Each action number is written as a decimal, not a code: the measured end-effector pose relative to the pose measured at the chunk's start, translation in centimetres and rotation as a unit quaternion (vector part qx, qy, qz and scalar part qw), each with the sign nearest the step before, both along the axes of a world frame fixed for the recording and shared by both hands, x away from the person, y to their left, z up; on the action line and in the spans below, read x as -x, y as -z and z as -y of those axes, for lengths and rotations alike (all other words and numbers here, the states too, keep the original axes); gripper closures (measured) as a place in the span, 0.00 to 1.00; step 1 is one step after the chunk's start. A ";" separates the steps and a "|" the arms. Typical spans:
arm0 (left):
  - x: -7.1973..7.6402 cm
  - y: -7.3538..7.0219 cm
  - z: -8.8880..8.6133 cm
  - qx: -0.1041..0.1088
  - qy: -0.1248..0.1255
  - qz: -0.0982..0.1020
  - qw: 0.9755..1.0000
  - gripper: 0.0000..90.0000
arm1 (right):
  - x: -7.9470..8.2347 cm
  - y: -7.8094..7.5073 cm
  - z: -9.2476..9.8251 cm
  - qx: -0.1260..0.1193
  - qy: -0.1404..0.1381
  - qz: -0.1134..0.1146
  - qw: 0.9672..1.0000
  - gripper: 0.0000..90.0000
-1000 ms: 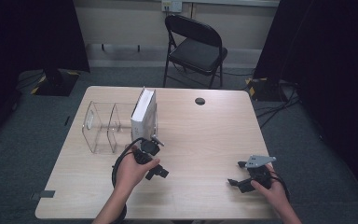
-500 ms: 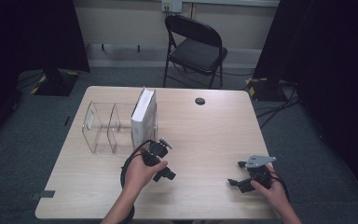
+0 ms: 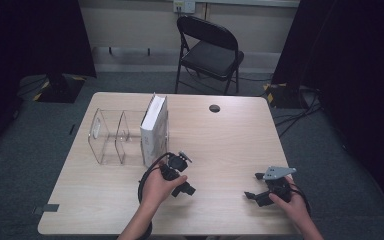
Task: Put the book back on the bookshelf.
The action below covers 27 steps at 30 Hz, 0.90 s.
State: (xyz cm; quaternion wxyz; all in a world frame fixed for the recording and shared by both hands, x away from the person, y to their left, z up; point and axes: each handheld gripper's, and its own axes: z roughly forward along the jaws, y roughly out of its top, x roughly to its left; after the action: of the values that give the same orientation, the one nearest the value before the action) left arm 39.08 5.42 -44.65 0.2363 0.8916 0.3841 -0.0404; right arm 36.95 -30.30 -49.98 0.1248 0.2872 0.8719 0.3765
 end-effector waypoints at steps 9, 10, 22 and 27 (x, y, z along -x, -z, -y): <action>0.0 0.7 1.3 -0.003 0.009 0.002 1.000 0.19 | 0.0 0.0 0.0 0.000 0.000 0.000 1.000 0.13; 0.1 0.8 1.4 -0.004 0.008 0.005 1.000 0.19 | 0.0 0.0 0.0 0.000 0.000 0.000 1.000 0.13; 0.5 2.1 2.6 -0.003 0.020 0.025 0.999 0.18 | 0.0 0.0 0.0 0.000 -0.001 0.000 1.000 0.13; 0.7 2.3 3.0 -0.003 0.024 0.037 0.999 0.17 | 0.0 0.0 0.0 0.000 -0.001 0.000 1.000 0.13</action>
State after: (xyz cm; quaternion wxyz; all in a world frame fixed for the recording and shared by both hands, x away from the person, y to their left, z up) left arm 38.40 2.45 -46.92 0.2466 0.9023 0.3533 -0.0119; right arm 36.97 -30.30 -49.98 0.1243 0.2867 0.8720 0.3767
